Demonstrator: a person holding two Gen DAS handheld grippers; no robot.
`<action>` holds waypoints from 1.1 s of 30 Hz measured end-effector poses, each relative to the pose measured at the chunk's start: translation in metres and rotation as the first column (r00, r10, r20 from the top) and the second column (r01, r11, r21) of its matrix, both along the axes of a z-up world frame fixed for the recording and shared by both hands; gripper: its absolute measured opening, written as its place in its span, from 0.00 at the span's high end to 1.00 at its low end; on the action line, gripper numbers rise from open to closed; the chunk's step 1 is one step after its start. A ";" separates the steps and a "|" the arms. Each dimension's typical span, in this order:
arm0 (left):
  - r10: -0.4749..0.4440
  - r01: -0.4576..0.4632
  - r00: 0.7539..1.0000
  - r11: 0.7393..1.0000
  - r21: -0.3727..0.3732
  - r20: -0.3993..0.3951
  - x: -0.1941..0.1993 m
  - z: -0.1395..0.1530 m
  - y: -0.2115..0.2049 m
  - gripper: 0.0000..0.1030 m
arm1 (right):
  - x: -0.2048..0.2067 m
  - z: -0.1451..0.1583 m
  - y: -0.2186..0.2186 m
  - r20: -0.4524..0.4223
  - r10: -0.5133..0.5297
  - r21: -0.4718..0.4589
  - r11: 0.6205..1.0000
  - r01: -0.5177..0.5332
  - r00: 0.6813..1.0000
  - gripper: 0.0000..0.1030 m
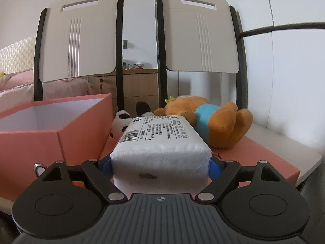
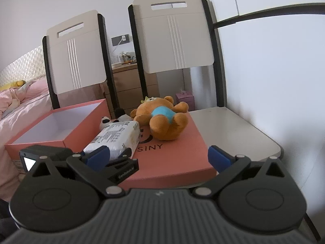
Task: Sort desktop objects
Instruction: 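Move the left gripper to the white package and close on it, then carry the white package with the left gripper into the open box and release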
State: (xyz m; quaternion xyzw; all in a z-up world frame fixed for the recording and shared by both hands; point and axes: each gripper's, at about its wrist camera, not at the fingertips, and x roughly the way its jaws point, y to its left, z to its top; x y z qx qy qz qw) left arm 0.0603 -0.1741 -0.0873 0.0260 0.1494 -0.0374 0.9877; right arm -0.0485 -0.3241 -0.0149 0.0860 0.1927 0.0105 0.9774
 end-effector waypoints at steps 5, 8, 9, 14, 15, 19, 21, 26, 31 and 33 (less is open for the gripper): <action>-0.015 0.016 0.999 1.000 -0.004 0.044 -0.017 0.016 0.014 0.16 | 0.004 0.001 0.008 0.005 -0.005 0.001 1.000 0.005 1.000 0.00; -0.018 0.019 0.997 1.000 -0.023 0.073 -0.023 0.027 0.023 0.16 | 0.005 0.002 0.016 0.011 0.003 -0.006 1.000 -0.003 1.000 0.00; -0.018 0.020 0.996 0.999 -0.030 0.082 -0.025 0.031 0.026 0.16 | 0.005 0.002 0.019 0.014 0.006 -0.012 1.000 -0.006 1.000 0.00; -0.006 0.011 0.992 0.999 -0.043 0.125 -0.031 0.052 0.044 0.16 | 0.007 0.005 0.025 0.038 0.002 -0.001 1.000 -0.002 0.999 0.00; 0.001 0.005 0.992 0.999 -0.045 0.129 -0.032 0.056 0.049 0.16 | 0.009 0.005 0.025 0.040 0.001 0.010 1.000 -0.001 0.999 0.00; 0.042 -0.036 0.987 0.999 -0.041 0.155 -0.032 0.073 0.072 0.16 | 0.014 0.006 0.034 0.042 0.025 0.030 0.999 -0.026 0.999 0.00; 0.071 -0.067 0.982 0.997 -0.027 0.174 -0.031 0.082 0.084 0.16 | 0.018 0.006 0.043 0.040 0.051 0.026 0.998 -0.052 0.998 0.00; 0.169 -0.168 0.966 0.986 -0.020 0.195 -0.012 0.103 0.122 0.16 | 0.032 0.004 0.067 0.023 0.108 0.006 0.994 -0.109 0.994 0.00; 0.252 -0.251 0.958 0.968 -0.026 0.139 0.027 0.110 0.162 0.16 | 0.051 0.000 0.092 -0.011 0.152 -0.004 0.988 -0.152 0.988 0.00; 0.281 -0.280 0.953 0.960 -0.028 0.115 0.042 0.111 0.176 0.16 | 0.059 -0.003 0.102 -0.029 0.170 -0.015 0.985 -0.170 0.985 0.00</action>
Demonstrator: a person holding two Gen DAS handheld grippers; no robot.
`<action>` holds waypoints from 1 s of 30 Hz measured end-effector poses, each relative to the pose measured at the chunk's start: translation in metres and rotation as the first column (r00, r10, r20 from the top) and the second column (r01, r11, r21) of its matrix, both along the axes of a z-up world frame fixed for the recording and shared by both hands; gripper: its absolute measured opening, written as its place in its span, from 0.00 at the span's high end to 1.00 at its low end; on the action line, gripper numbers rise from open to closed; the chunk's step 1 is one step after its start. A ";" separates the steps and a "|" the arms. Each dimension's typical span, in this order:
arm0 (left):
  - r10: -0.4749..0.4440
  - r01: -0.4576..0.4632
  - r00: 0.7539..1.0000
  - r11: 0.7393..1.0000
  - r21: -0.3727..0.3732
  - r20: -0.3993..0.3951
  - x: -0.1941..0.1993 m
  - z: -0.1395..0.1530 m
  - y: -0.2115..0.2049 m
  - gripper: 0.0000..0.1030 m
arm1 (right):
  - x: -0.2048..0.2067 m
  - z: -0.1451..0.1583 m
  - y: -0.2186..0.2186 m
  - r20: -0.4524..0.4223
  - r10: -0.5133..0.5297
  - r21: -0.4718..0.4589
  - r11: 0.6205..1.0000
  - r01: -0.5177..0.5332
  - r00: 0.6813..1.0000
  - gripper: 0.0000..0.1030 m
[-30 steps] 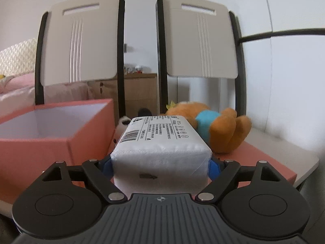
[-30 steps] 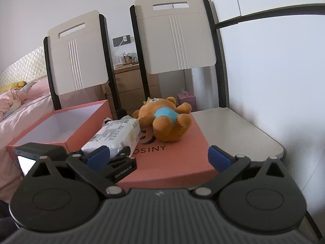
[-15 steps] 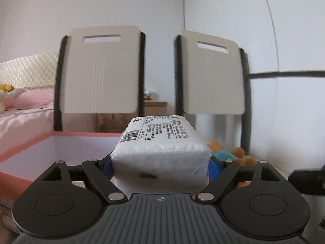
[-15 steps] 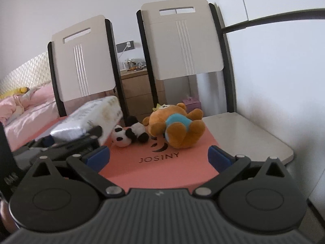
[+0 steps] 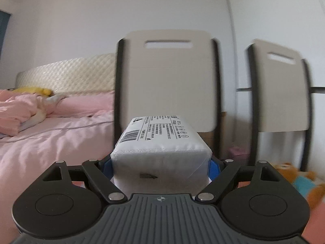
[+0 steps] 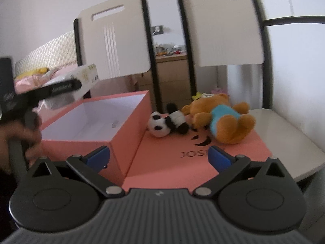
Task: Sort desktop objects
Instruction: 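Carry the white package with the left gripper into the open box and release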
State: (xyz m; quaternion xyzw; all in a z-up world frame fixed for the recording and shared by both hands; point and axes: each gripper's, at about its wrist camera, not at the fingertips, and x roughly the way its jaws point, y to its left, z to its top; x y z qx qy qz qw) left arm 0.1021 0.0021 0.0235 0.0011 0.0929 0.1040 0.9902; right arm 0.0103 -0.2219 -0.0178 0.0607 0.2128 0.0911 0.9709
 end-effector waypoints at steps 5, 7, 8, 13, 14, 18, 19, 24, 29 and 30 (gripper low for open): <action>0.034 -0.035 0.995 0.999 -0.010 -0.099 0.042 -0.006 0.024 0.16 | 0.017 -0.006 0.014 -0.031 0.031 0.005 1.000 -0.031 0.999 0.00; 0.034 -0.036 0.991 0.999 -0.017 -0.131 0.052 -0.009 0.030 0.16 | 0.023 -0.008 0.018 -0.043 0.043 0.009 0.999 -0.043 0.998 0.00; 0.033 -0.036 0.989 0.999 -0.018 -0.144 0.057 -0.011 0.031 0.16 | 0.025 -0.009 0.019 -0.048 0.047 0.010 0.999 -0.047 0.998 0.00; 0.045 -0.051 0.979 0.998 -0.022 -0.197 0.068 -0.018 0.035 0.16 | 0.031 -0.011 0.021 -0.065 0.067 0.033 0.997 -0.065 0.996 0.00; 0.044 -0.050 0.979 0.998 -0.024 -0.201 0.070 -0.018 0.036 0.16 | 0.031 -0.011 0.021 -0.068 0.069 0.037 0.997 -0.067 0.995 0.00; 0.046 -0.051 0.977 0.998 -0.021 -0.208 0.073 -0.019 0.038 0.15 | 0.031 -0.011 0.019 -0.073 0.072 0.046 0.997 -0.069 0.995 0.00; 0.043 -0.049 0.977 0.998 -0.025 -0.211 0.074 -0.018 0.039 0.15 | 0.031 -0.011 0.018 -0.074 0.069 0.048 0.997 -0.065 0.995 0.00; 0.039 -0.052 0.975 0.997 -0.056 -0.220 0.074 -0.017 0.046 0.12 | 0.030 -0.011 0.016 -0.079 0.058 0.052 0.997 -0.054 0.995 0.00; 0.036 -0.047 0.974 0.998 -0.043 -0.224 0.071 -0.018 0.046 0.09 | 0.027 -0.011 0.018 -0.075 0.060 0.046 0.997 -0.057 0.995 0.00; 0.036 -0.046 0.973 0.998 -0.041 -0.228 0.071 -0.018 0.045 0.09 | 0.027 -0.011 0.018 -0.073 0.060 0.044 0.997 -0.057 0.996 0.00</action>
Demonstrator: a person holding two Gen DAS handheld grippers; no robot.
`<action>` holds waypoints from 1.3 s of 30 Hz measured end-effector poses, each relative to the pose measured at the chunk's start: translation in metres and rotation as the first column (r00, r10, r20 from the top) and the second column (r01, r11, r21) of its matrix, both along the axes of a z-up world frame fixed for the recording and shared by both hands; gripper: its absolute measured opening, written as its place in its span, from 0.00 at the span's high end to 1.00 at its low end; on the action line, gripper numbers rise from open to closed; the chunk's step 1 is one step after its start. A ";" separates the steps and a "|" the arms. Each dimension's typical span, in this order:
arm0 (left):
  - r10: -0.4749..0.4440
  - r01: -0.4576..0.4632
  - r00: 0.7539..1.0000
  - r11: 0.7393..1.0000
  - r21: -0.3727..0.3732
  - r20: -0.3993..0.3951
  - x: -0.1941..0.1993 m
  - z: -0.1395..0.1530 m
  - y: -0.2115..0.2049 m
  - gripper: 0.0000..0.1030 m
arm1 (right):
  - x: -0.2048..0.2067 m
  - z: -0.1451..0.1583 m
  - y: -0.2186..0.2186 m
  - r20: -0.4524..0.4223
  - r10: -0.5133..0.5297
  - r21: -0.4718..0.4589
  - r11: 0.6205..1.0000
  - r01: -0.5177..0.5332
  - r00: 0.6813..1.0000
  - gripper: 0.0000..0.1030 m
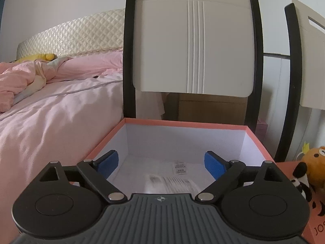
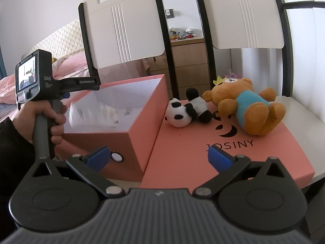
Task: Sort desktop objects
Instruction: 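Carry the white package with the left gripper into the open box and release, then hold the left gripper over the box while the right gripper approaches the panda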
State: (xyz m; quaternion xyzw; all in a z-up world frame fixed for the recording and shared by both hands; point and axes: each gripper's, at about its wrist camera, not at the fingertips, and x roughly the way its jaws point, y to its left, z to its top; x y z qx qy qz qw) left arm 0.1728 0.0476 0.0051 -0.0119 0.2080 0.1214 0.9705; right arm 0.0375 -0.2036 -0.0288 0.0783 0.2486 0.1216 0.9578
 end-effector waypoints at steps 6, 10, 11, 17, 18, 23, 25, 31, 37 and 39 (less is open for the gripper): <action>0.017 -0.016 0.999 1.000 0.012 -0.027 -0.002 0.001 0.000 0.09 | -0.003 0.000 -0.001 0.008 -0.002 -0.007 1.000 0.003 1.000 0.00; 0.024 -0.023 0.999 0.999 0.026 -0.032 -0.011 -0.005 0.000 0.09 | -0.003 0.000 -0.003 0.013 -0.018 -0.010 1.000 0.018 1.000 0.00; 0.027 -0.026 0.999 0.999 0.029 -0.031 -0.014 -0.007 -0.001 0.09 | -0.003 0.000 -0.003 0.014 -0.022 -0.011 1.000 0.022 1.000 0.00; 0.027 -0.029 0.999 0.999 0.032 0.040 -0.025 -0.007 -0.001 0.09 | -0.005 -0.001 0.000 0.021 -0.035 -0.024 0.999 0.036 0.999 0.00; 0.028 -0.029 0.998 0.999 0.031 0.050 -0.026 -0.006 -0.001 0.09 | -0.005 -0.002 0.001 0.022 -0.036 -0.029 0.999 0.037 0.999 0.00; 0.029 -0.030 0.997 1.000 0.006 0.068 -0.026 -0.008 0.003 0.08 | -0.007 -0.003 0.006 0.021 -0.040 -0.049 0.998 0.041 0.999 0.00; 0.029 -0.029 0.996 1.000 0.007 0.087 -0.027 -0.006 0.004 0.08 | -0.007 -0.003 0.008 0.023 -0.041 -0.058 0.997 0.042 0.999 0.00; 0.033 -0.035 0.996 0.999 0.022 0.086 -0.024 -0.008 0.004 0.07 | -0.004 -0.006 0.012 0.015 -0.042 -0.077 0.996 0.043 0.999 0.00; 0.038 -0.043 0.997 0.997 0.072 0.073 -0.022 -0.011 0.003 0.06 | -0.001 -0.008 0.015 0.005 -0.057 -0.089 0.994 0.057 0.998 0.00; 0.044 -0.051 0.996 0.994 0.092 0.073 -0.023 -0.012 0.000 0.06 | -0.002 -0.008 0.016 0.007 -0.057 -0.096 0.994 0.057 0.998 0.00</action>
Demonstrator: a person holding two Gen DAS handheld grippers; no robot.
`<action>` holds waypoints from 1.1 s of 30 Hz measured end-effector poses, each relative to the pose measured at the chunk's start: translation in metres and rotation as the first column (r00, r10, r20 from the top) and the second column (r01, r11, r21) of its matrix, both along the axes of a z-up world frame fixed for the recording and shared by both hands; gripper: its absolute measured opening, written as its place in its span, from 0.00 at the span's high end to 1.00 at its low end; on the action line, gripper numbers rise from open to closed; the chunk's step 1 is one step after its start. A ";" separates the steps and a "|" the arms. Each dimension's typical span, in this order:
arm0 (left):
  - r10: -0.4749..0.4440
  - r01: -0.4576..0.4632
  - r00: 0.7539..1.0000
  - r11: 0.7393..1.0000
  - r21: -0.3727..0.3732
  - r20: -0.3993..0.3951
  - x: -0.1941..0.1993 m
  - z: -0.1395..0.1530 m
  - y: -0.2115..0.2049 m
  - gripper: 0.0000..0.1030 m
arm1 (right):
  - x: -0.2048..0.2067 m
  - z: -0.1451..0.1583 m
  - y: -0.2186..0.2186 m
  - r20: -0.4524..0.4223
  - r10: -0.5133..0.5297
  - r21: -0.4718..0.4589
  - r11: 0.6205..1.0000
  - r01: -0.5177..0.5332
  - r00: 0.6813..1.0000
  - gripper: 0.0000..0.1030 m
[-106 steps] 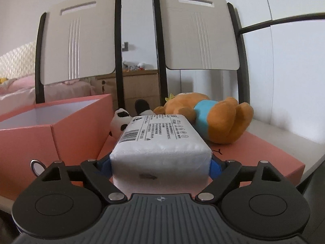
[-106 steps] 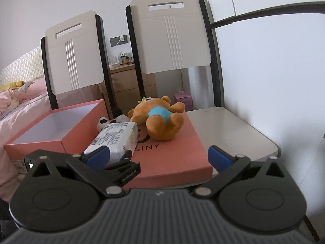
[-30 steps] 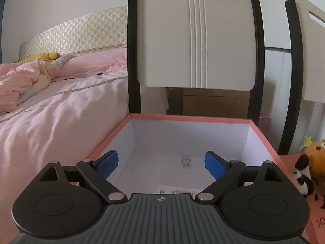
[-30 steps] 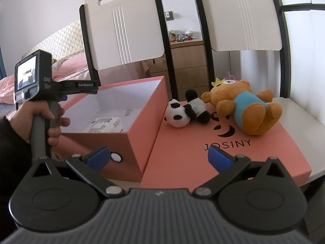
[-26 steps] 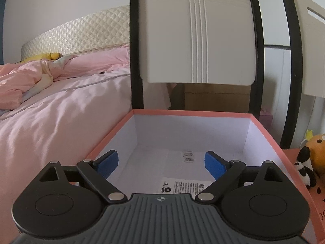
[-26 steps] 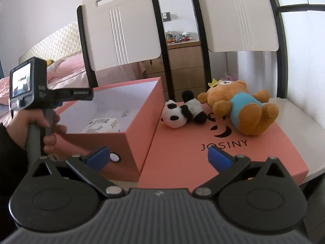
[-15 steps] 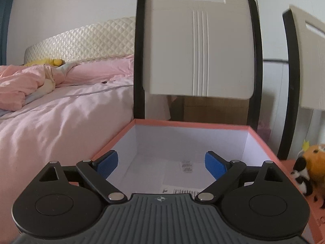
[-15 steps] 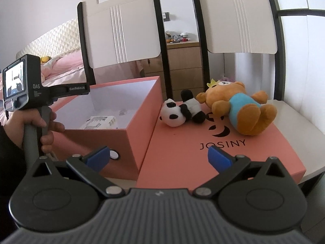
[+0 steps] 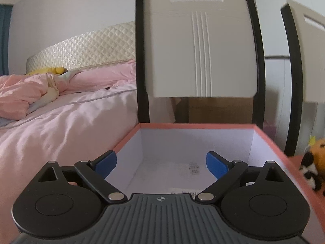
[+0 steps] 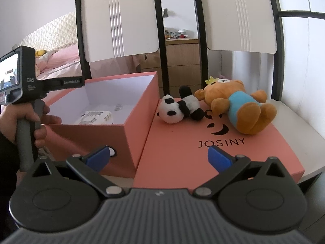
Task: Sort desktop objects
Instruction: 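Hold the left gripper over the box while the right gripper approaches the panda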
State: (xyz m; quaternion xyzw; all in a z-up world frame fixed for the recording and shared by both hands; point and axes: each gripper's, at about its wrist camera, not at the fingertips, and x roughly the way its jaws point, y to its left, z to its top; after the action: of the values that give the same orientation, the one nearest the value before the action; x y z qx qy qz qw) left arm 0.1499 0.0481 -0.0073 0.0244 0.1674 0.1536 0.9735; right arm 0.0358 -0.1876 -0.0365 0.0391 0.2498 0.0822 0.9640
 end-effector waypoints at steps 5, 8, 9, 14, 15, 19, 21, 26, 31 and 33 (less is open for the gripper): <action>0.019 -0.020 1.000 0.999 0.028 0.018 -0.007 -0.002 -0.004 0.06 | -0.002 0.001 -0.001 0.005 -0.003 0.000 1.000 0.003 1.000 0.00; 0.028 -0.029 0.999 0.999 0.036 0.025 -0.014 -0.002 -0.005 0.06 | -0.005 0.002 -0.001 0.009 0.001 -0.002 1.000 -0.001 1.000 0.00; 0.029 -0.030 0.999 0.999 0.037 0.026 -0.017 -0.002 -0.006 0.06 | -0.005 0.002 -0.001 0.011 0.002 -0.003 1.000 -0.002 1.000 0.00; 0.037 -0.039 0.998 0.999 0.036 0.040 -0.033 0.000 -0.007 0.06 | -0.008 0.004 -0.002 0.017 0.002 0.000 1.000 -0.002 1.000 0.00; 0.038 -0.039 0.998 0.999 0.036 0.044 -0.036 0.001 -0.007 0.06 | -0.009 0.004 -0.002 0.019 0.003 0.000 1.000 -0.003 1.000 0.00; 0.031 -0.032 0.998 0.999 0.024 0.052 -0.051 0.002 -0.005 0.06 | -0.011 0.004 -0.002 0.024 0.005 -0.004 1.000 -0.005 1.000 0.00; 0.021 -0.022 0.998 1.000 0.022 0.051 -0.057 0.002 -0.004 0.06 | -0.012 0.004 -0.002 0.025 0.005 -0.004 1.000 -0.004 1.000 0.00; 0.005 -0.006 0.998 1.000 0.006 0.059 -0.070 0.003 -0.003 0.06 | -0.013 0.004 -0.001 0.030 0.004 -0.009 1.000 -0.004 1.000 0.00; 0.007 -0.005 0.993 1.000 -0.019 0.115 -0.092 0.011 0.003 0.03 | -0.014 0.004 0.001 0.041 -0.007 -0.011 1.000 0.007 0.999 0.00; 0.011 -0.006 0.991 0.999 -0.039 0.134 -0.104 0.014 0.007 0.03 | -0.013 0.004 0.002 0.045 -0.012 -0.011 1.000 0.012 0.999 0.00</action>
State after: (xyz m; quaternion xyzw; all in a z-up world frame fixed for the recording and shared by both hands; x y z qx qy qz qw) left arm 0.0462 0.0555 0.0063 -0.0055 0.1046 0.1557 0.9822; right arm 0.0230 -0.1860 -0.0325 0.0333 0.2283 0.0759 0.9701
